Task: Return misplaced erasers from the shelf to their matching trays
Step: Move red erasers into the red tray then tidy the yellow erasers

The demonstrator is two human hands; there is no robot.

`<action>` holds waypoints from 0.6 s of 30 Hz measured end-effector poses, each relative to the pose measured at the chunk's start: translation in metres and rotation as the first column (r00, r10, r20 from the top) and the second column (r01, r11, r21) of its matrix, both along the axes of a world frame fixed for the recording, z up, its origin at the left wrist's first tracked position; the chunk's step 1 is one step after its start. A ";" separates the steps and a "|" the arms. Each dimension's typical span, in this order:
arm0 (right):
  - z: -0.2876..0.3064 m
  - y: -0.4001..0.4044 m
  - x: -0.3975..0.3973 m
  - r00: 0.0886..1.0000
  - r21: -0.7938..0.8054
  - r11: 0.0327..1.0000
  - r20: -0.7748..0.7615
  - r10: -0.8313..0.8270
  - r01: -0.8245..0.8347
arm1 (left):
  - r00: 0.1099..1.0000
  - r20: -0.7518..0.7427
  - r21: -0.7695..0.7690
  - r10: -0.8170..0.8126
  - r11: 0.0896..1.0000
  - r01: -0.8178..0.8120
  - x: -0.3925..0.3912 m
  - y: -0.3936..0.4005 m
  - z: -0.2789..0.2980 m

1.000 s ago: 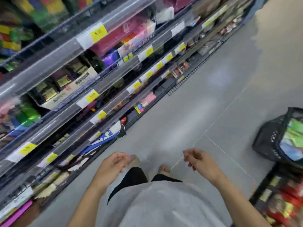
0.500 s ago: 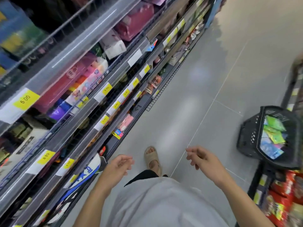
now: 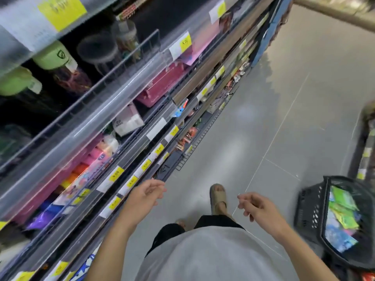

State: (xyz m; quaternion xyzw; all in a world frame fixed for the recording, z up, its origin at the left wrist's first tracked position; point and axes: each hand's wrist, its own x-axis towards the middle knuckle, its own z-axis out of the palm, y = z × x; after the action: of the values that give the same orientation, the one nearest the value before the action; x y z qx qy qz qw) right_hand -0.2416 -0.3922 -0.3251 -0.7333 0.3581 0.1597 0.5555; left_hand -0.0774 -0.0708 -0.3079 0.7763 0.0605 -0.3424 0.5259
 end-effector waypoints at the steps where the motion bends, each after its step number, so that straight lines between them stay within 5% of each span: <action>1: 0.003 -0.009 0.023 0.999 0.004 0.999 0.022 0.039 -0.040 | 0.999 0.016 0.005 0.031 1.000 -0.031 0.007 -0.008 0.006; 5: 0.032 -0.041 0.122 0.962 0.027 0.974 0.166 0.216 -0.223 | 0.973 0.138 -0.043 0.184 0.983 -0.180 0.036 -0.043 0.060; 9: 0.090 -0.059 0.220 0.834 -0.025 0.900 0.365 0.413 -0.435 | 0.852 0.437 -0.086 0.289 0.956 -0.280 0.066 -0.077 0.150; 14: 0.184 -0.049 0.312 0.547 -0.191 0.753 0.579 0.605 -0.630 | 0.479 0.799 -0.189 0.363 0.908 -0.373 0.097 -0.098 0.258; 18: 0.265 -0.028 0.355 0.335 -0.307 0.677 0.689 0.643 -0.668 | 0.145 0.973 -0.075 0.177 0.846 -0.528 0.125 -0.083 0.310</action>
State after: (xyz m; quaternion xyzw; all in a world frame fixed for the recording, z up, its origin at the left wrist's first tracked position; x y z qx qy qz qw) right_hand 0.1137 -0.4206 -0.0599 -0.8002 -0.2343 0.0552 0.5492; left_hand 0.0472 -0.1534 0.0025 0.8467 -0.0419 0.3519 0.3968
